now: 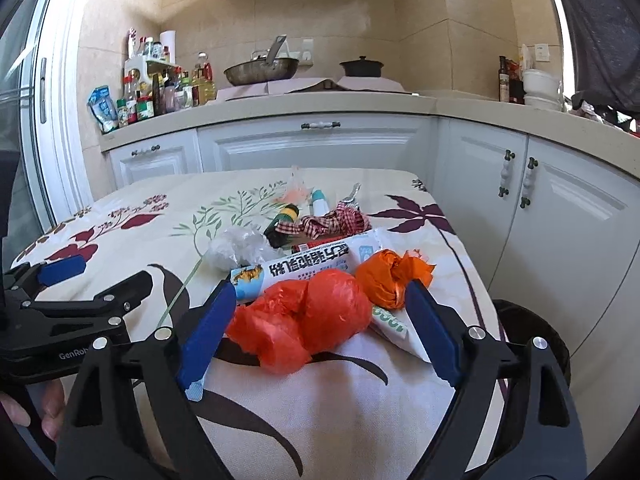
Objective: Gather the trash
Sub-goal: 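Reach the right gripper to the red plastic bags and grasp them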
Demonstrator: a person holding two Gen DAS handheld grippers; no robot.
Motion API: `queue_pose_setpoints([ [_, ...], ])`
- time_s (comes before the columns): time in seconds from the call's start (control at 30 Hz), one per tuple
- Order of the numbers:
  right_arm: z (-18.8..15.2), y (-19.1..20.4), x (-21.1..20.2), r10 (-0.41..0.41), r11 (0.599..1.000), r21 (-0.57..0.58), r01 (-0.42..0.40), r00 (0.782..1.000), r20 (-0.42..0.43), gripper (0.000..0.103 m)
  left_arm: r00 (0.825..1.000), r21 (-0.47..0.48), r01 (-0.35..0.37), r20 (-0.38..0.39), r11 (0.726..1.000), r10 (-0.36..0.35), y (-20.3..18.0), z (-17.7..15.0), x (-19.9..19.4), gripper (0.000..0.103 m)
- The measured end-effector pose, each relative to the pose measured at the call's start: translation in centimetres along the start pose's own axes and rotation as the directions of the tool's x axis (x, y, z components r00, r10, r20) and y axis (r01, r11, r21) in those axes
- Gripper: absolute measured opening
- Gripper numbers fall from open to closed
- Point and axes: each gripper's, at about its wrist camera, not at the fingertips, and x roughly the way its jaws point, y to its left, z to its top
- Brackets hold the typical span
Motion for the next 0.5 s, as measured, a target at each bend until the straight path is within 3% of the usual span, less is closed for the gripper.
queue_pose_setpoints([
  [0.4, -0.8, 0.8, 1.6, 0.044, 0.999, -0.008, -0.045, 0.996, -0.072, 0.088, 1.000, -0.008, -0.001, -0.010, 1.000, 0.001, 0.3, -0.2, 0.3, 0.096],
  [0.47, -0.8, 0.6, 1.6, 0.055, 0.998, 0.008, -0.055, 0.996, -0.070, 0.081, 1.000, -0.008, 0.001, -0.013, 1.000, -0.001, 0.2, -0.3, 0.3, 0.096],
  [0.5, -0.7, 0.5, 1.6, 0.061, 0.998, 0.015, -0.060, 0.995, -0.073, 0.071, 1.000, -0.008, 0.002, -0.013, 1.000, -0.002, 0.2, -0.3, 0.3, 0.096],
])
